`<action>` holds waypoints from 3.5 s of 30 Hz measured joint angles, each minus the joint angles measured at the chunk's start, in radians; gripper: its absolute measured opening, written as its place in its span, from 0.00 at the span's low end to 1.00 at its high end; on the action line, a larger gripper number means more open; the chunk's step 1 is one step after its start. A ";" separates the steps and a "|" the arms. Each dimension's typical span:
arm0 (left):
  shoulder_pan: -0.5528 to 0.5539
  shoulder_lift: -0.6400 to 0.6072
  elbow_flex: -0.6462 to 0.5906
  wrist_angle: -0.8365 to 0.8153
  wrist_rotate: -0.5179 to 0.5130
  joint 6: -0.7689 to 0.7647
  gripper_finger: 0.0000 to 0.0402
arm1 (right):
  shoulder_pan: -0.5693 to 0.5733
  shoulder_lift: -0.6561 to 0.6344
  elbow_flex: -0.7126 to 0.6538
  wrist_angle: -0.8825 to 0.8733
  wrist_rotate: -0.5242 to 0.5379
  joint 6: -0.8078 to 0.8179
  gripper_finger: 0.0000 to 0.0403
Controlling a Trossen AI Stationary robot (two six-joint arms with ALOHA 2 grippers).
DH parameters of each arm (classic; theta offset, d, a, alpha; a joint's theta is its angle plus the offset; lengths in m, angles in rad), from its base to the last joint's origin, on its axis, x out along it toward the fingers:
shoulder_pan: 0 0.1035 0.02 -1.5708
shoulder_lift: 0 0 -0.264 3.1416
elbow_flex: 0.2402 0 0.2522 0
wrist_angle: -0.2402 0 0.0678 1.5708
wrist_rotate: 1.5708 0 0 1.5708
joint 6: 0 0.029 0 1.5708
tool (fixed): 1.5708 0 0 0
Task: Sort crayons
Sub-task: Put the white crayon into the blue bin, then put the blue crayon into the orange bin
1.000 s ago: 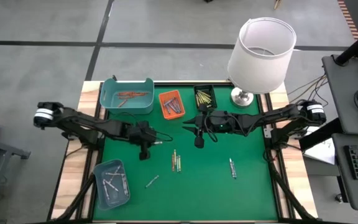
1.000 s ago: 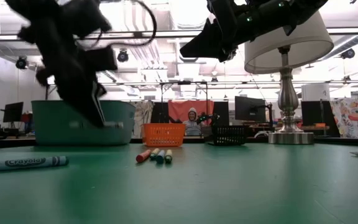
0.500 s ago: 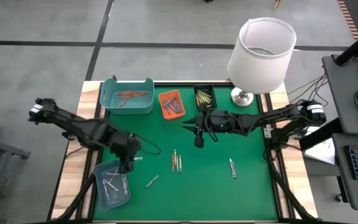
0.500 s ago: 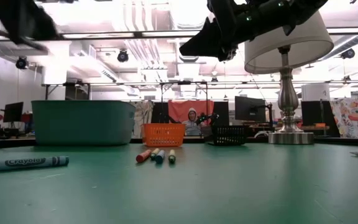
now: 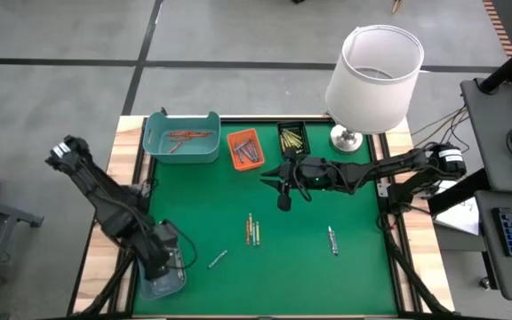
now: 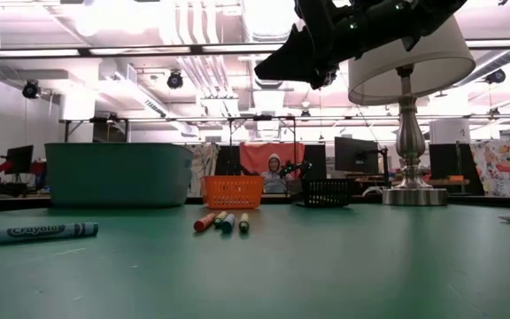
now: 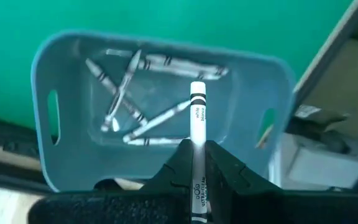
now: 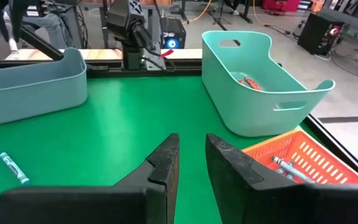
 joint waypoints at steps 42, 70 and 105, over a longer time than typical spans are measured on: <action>0.067 0.138 0.040 0.109 -0.470 0.579 0.09 | 0.115 0.001 0.008 -0.242 -0.290 0.517 0.18; 0.279 0.095 0.032 0.304 -0.723 1.030 0.09 | 0.387 0.222 0.385 -1.676 -0.235 1.095 0.18; 0.201 0.633 0.210 0.285 -0.374 0.328 0.31 | 0.528 0.214 0.382 -1.582 -0.015 1.016 0.18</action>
